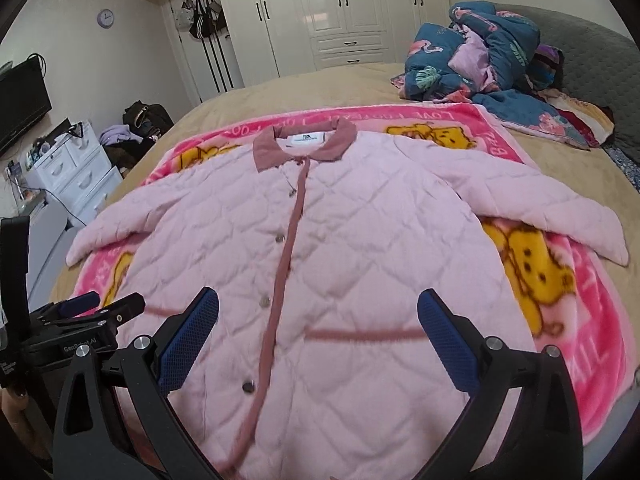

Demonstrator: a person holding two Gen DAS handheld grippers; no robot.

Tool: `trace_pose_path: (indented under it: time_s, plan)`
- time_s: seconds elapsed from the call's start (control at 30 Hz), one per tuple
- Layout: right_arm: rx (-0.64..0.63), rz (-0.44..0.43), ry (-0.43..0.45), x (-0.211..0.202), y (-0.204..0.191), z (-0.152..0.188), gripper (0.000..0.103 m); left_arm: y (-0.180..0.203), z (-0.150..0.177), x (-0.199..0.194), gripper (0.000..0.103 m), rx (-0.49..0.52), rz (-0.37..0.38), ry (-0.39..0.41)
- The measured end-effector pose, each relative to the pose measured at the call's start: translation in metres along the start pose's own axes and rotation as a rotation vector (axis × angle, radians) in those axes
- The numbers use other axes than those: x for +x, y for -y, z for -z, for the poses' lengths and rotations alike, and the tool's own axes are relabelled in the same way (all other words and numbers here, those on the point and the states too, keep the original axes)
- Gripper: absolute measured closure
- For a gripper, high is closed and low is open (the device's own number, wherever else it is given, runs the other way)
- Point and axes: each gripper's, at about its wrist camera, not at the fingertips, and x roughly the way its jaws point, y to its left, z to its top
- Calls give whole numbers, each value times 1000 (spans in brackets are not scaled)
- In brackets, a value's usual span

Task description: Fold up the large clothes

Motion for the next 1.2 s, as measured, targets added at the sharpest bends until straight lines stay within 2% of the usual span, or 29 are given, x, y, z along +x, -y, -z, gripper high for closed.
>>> trace_pose_path:
  time_s: [0.2, 0.27, 0.5, 0.7, 0.8, 1.0, 1.13, 1.2]
  plan:
    - [23, 3, 20, 19, 9, -33, 4, 16, -36, 18, 9, 28, -3, -18]
    - [47, -21, 16, 27, 17, -46, 4, 22, -47, 24, 9, 44, 9, -17]
    - [106, -1, 17, 54, 46, -77, 4, 42, -76, 54, 9, 64, 3, -38]
    - [197, 57, 20, 75, 95, -91, 4, 62, -98, 80, 9, 90, -17, -34]
    - [250, 97, 11, 86, 126, -95, 4, 71, -106, 96, 9, 78, 10, -50]
    - [390, 185, 21, 97, 194, -90, 4, 96, -112, 126, 9, 94, 26, -53]
    - [471, 283, 28, 101, 242, -85, 4, 110, -114, 151, 9, 95, 29, -92]
    - [525, 304, 21, 104, 264, -80, 4, 116, -114, 160, 9, 97, 31, -100]
